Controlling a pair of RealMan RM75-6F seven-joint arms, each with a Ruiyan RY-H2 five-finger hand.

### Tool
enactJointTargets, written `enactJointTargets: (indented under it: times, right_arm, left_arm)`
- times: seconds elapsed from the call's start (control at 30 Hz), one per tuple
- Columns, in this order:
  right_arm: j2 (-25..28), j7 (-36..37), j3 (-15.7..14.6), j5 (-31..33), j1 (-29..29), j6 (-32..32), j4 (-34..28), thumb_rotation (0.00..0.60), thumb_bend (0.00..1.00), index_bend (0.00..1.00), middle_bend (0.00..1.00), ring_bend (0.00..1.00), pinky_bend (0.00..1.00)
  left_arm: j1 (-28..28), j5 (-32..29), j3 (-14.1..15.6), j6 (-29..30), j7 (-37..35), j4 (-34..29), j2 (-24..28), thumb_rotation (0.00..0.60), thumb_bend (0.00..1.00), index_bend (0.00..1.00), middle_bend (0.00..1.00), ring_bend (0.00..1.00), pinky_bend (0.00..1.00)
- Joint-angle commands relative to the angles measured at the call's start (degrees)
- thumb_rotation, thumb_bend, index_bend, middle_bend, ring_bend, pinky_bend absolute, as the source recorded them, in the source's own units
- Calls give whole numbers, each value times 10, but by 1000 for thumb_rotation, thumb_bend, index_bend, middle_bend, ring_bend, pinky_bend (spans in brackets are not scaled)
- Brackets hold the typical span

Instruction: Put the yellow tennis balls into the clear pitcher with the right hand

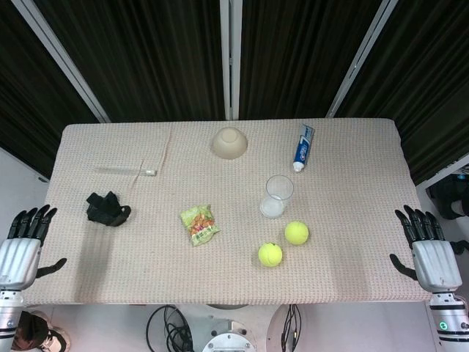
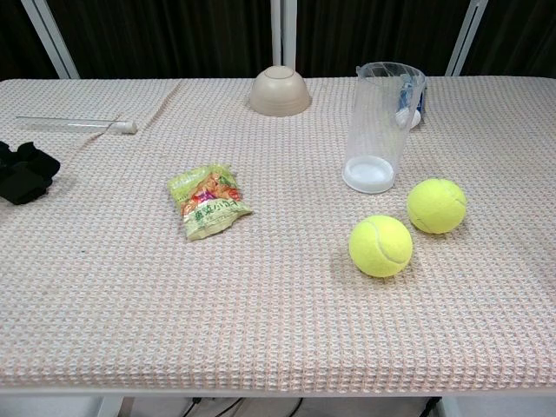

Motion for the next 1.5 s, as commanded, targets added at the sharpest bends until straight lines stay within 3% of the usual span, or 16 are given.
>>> enactJointTargets:
  times: [0.03,0.47,0.93,1.07,1.33,1.5]
  right_arm:
    - [-2,-3,0,-3,0,2,0,600,176,0,0,0,0]
    - [-22,10,-9,-49,4,20,38,600,176,0,0,0,0]
    - [-74,-64,-2,-13,93,-143,35,600,176,0,0,0,0]
    - [-92,-58,-3,-17,113,-166,29,600,176,0,0,0,0]
    - [-148,-111,9,-4,145,-190,39,600,176,0,0,0,3]
    - [-175,-139,15,14,166,-215,45,600,176,13,12,0,54]
  left_arm:
    - [1,1,0,1,0,-1,1,600,68,0,0,0,0]
    - [-3,11,5,-4,7,-9,0,600,68,0,0,0,0]
    - [-10,13,9,-17,0,-10,-3,600,68,0,0,0,0]
    - [-9,16,11,-15,0,-10,-2,600,67,0,0,0,0]
    - [-4,15,15,-13,3,-32,11,600,68,0,0,0,0]
    - [-1,14,15,-9,3,-38,16,600,68,0,0,0,0]
